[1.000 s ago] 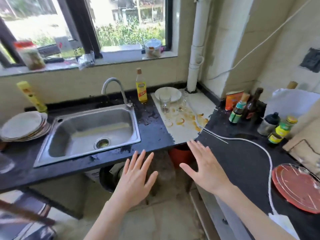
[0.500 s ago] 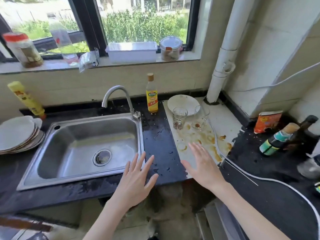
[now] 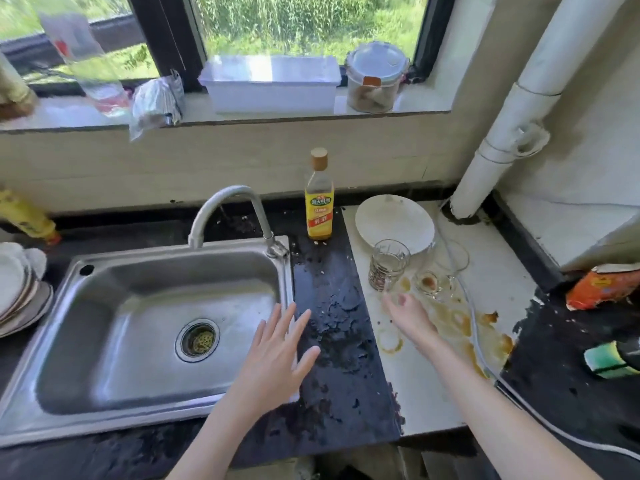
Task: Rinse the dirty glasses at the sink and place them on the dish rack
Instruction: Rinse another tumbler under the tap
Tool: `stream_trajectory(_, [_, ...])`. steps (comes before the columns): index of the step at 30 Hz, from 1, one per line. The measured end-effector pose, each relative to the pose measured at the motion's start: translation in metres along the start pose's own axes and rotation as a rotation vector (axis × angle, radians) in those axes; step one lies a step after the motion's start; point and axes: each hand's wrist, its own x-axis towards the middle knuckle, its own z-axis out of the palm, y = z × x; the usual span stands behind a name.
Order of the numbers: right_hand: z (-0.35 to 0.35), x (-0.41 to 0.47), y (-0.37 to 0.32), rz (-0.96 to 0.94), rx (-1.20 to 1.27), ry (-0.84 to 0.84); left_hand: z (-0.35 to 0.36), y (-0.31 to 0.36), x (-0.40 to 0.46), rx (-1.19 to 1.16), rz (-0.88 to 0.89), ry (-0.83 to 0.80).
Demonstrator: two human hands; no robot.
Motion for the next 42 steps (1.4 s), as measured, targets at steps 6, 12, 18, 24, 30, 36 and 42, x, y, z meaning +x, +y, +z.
stream_trajectory(6, [0.006, 0.051, -0.013, 0.19, 0.431, -0.059, 0.007, -0.01, 0.018, -0.106, -0.113, 0.067])
stream_trajectory(12, [0.016, 0.063, -0.009, 0.196, 0.573, -0.016, 0.022, -0.01, 0.013, -0.261, -0.221, 0.136])
stream_trajectory(18, [0.024, 0.055, -0.012, 0.203, 0.683, -0.157, 0.016, -0.03, -0.002, -0.342, -0.287, 0.13])
stream_trajectory(24, [0.052, 0.013, -0.044, -0.073, 0.432, -0.341, 0.001, -0.069, -0.018, -0.493, -0.261, 0.162])
stream_trajectory(30, [0.118, -0.021, -0.082, -0.201, 0.183, -0.465, -0.02, -0.13, -0.029, -0.659, -0.244, 0.146])
stream_trajectory(36, [0.187, -0.062, -0.111, -0.157, 0.247, -0.663, -0.033, -0.183, -0.042, -0.781, -0.192, 0.12])
stream_trajectory(42, [0.2, -0.062, -0.133, -0.18, 0.291, -0.677, -0.048, -0.197, -0.028, -0.934, -0.135, 0.162])
